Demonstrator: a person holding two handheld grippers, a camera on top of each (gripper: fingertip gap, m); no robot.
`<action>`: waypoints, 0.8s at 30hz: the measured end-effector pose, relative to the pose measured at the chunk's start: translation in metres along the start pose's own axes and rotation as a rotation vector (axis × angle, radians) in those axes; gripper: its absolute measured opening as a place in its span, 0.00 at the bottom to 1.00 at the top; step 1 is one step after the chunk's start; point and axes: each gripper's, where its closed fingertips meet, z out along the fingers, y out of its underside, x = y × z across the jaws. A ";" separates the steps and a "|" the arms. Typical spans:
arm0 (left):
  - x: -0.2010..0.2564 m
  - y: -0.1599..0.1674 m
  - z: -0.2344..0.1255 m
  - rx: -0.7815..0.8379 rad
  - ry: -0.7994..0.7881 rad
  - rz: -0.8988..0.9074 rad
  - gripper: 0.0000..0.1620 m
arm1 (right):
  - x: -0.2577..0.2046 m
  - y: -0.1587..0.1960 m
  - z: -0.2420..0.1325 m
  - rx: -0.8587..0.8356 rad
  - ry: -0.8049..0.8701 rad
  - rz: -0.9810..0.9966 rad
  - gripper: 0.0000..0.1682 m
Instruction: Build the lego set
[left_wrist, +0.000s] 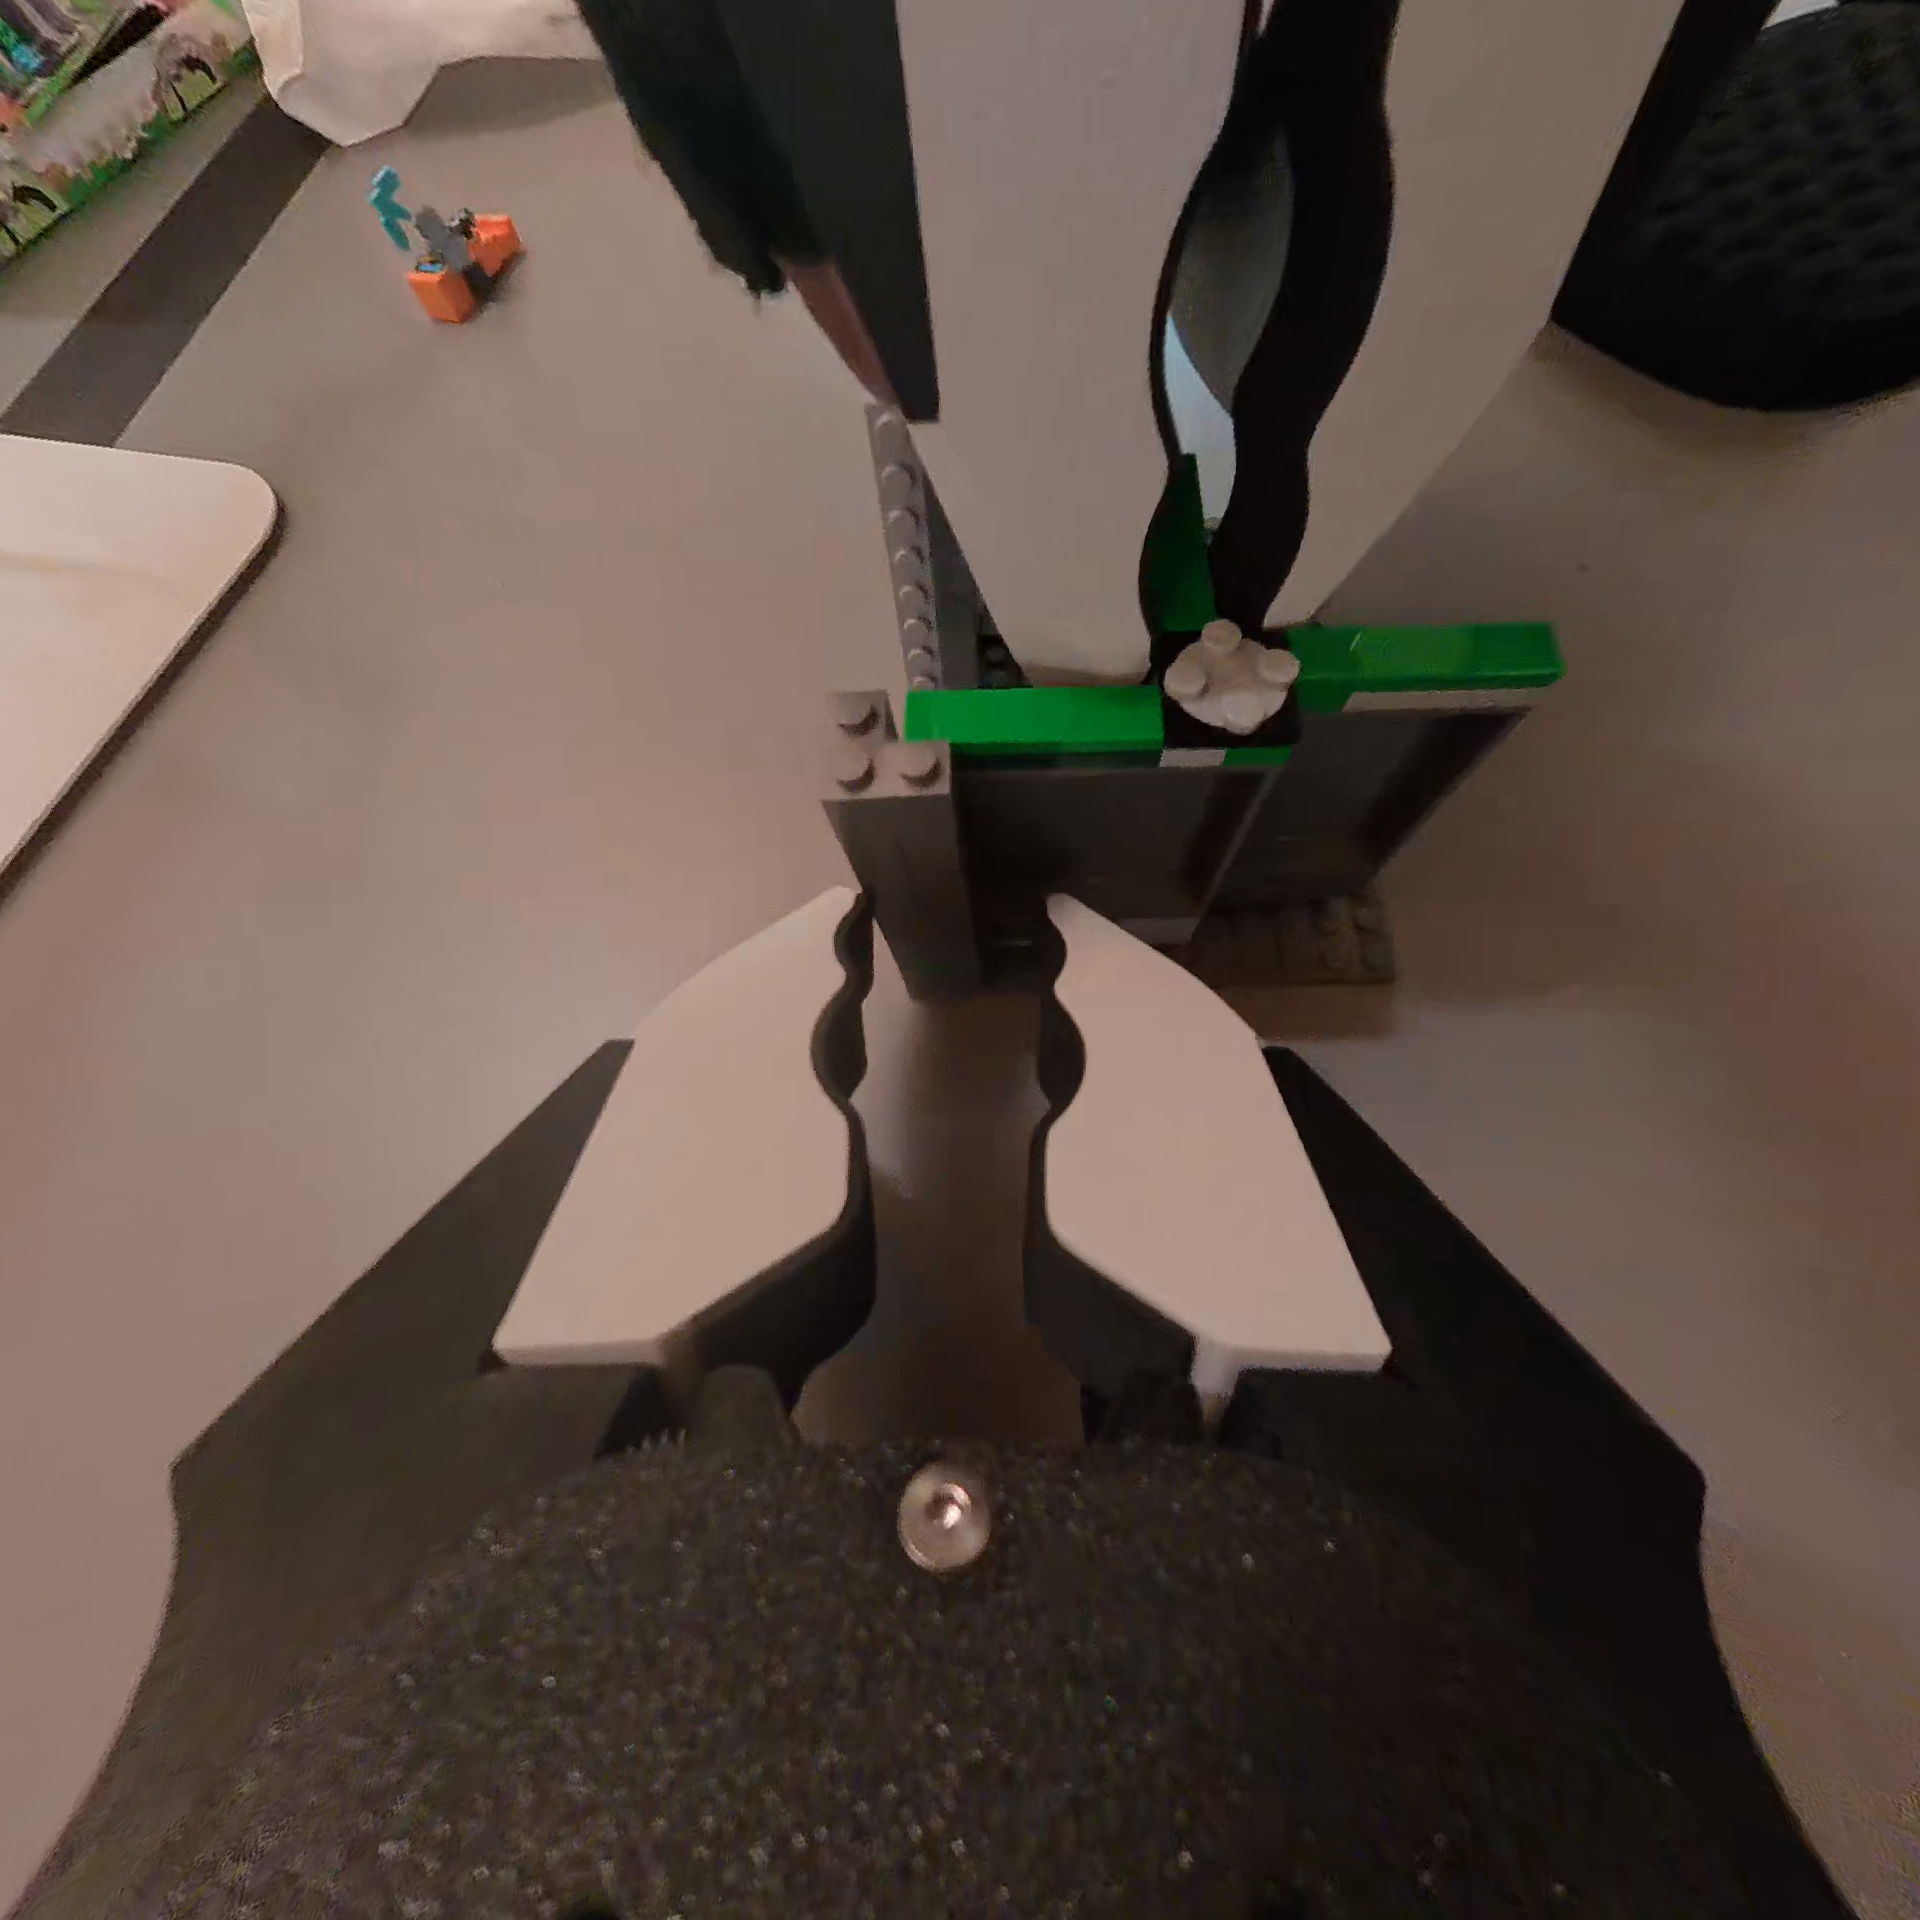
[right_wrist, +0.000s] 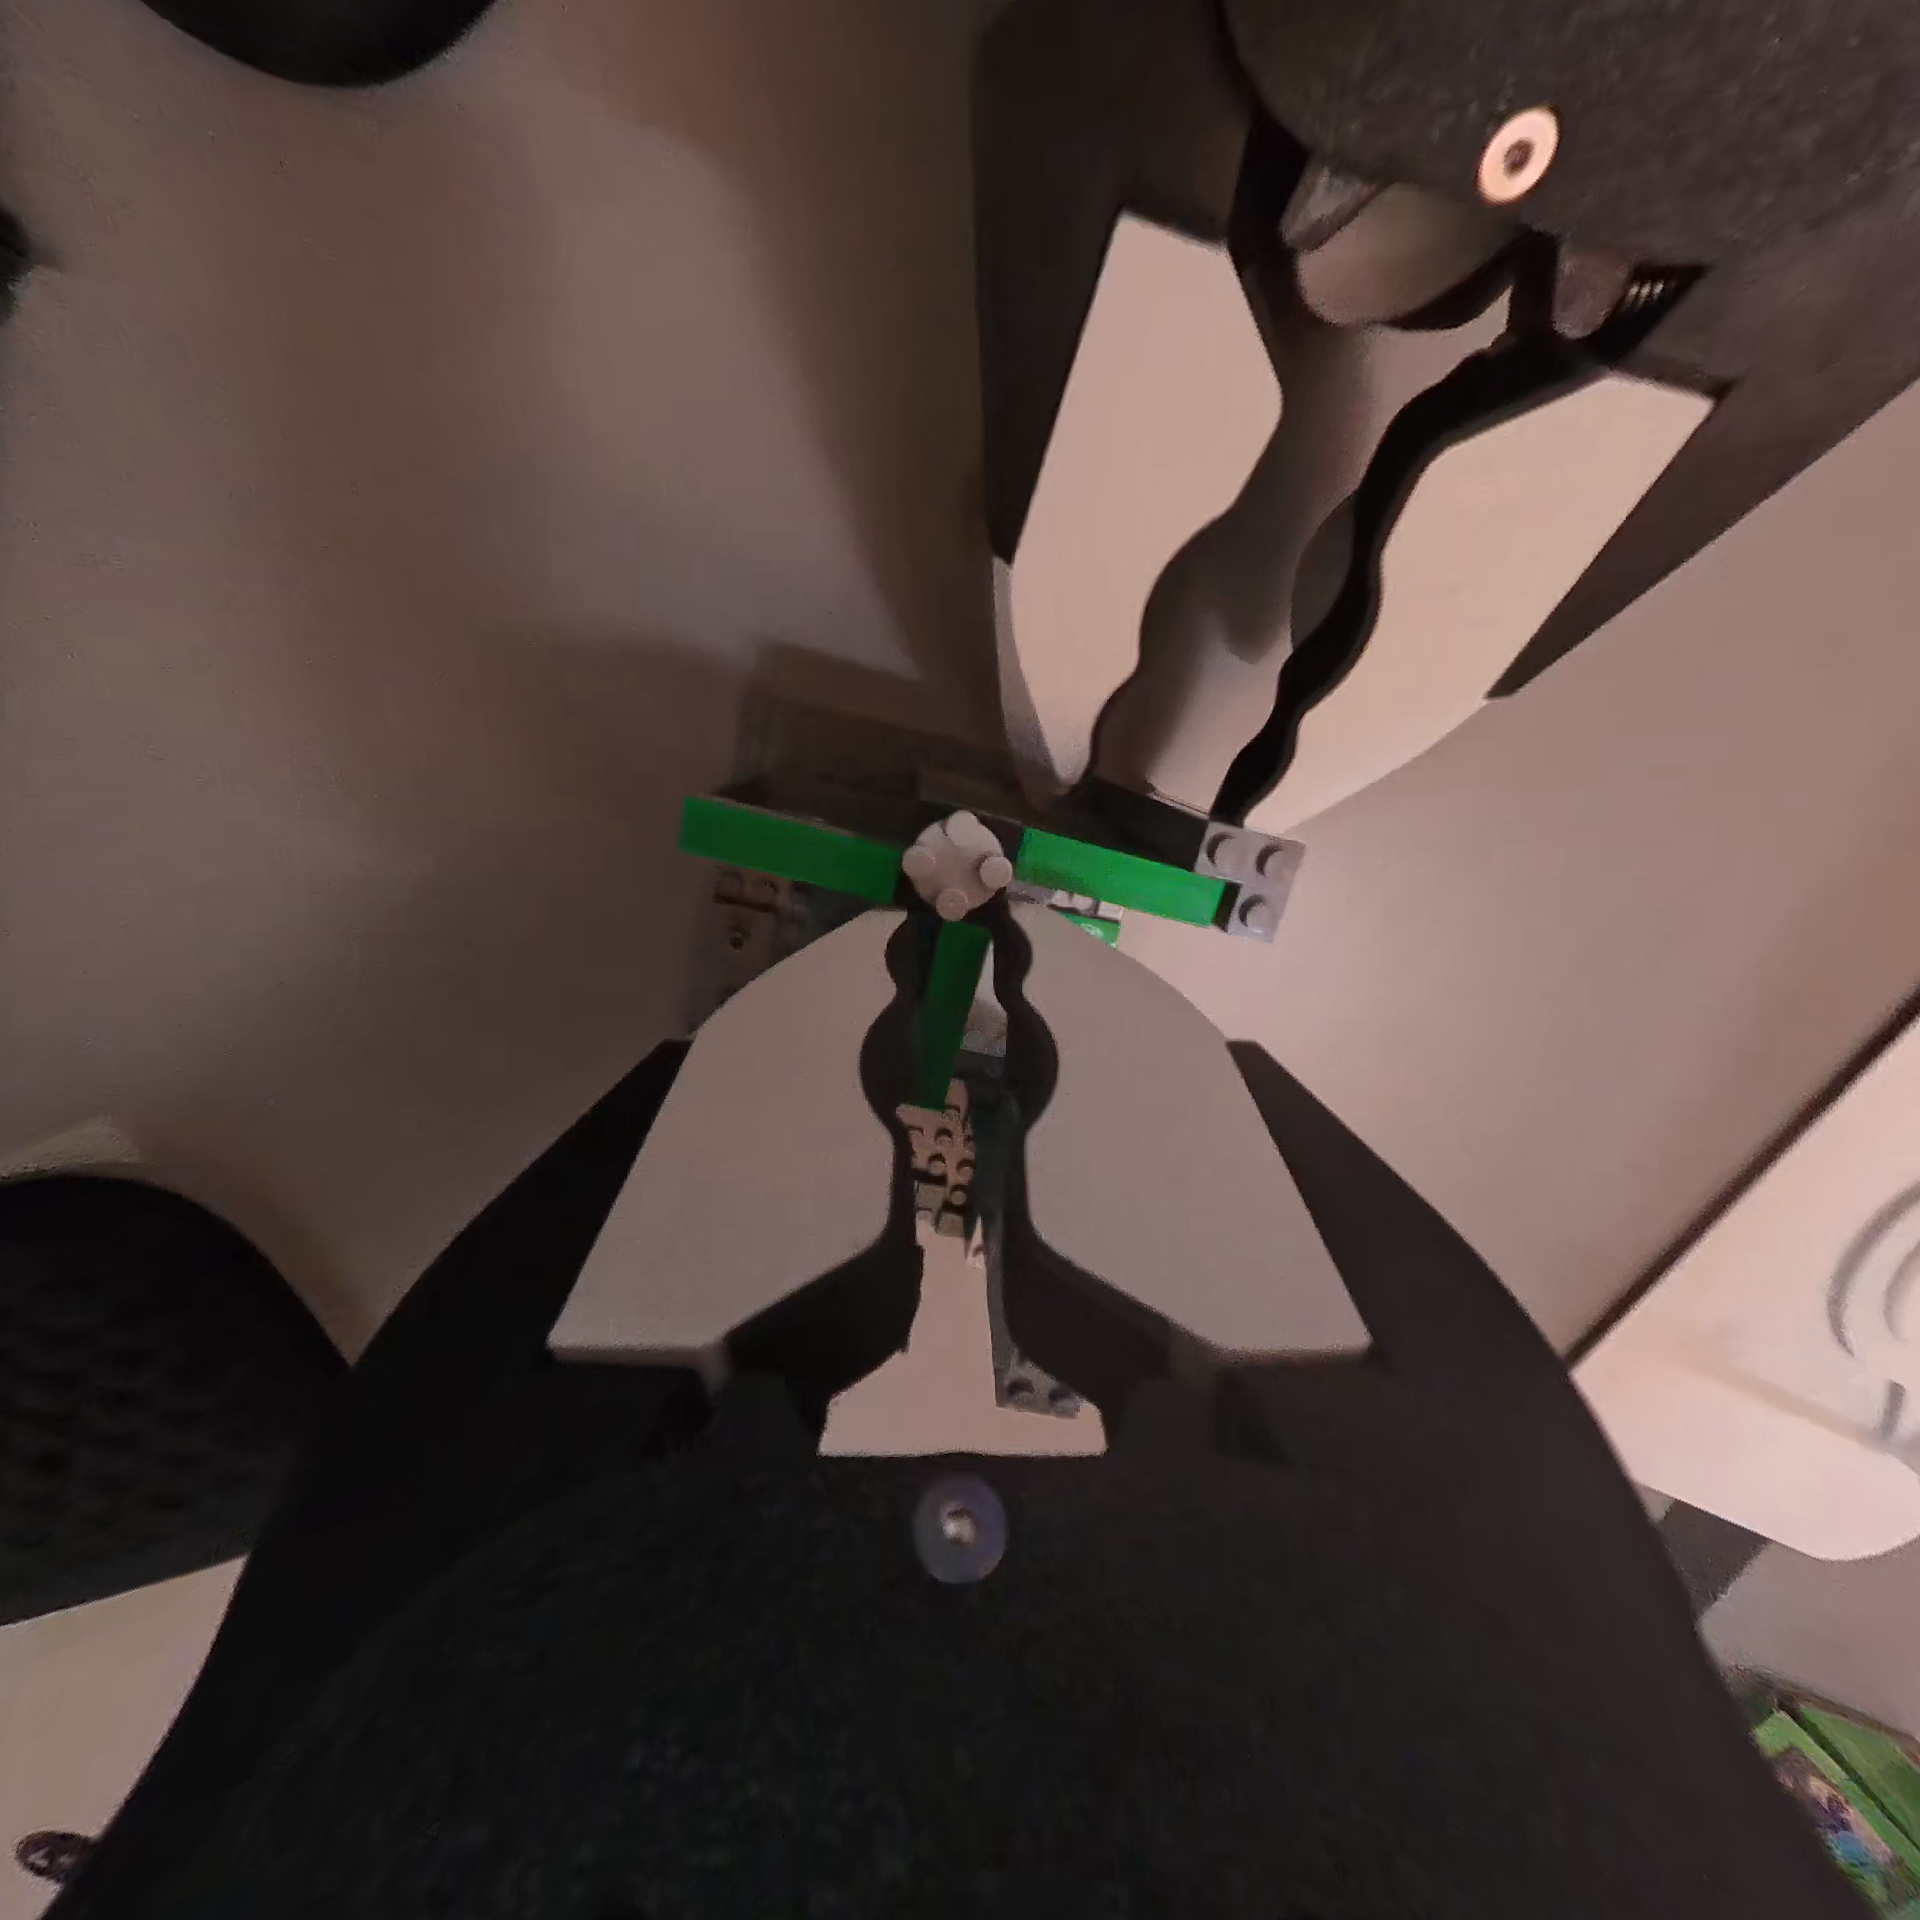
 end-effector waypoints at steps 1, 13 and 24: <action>-0.001 0.000 0.000 0.002 -0.009 0.001 0.17 | 0.000 0.000 0.000 0.006 0.003 -0.001 0.07; 0.003 0.000 0.003 -0.017 -0.057 0.057 0.12 | -0.008 0.004 -0.003 0.136 0.049 0.090 0.05; 0.005 -0.001 0.005 -0.017 -0.048 0.043 0.11 | -0.011 0.005 -0.003 0.131 0.026 0.139 0.05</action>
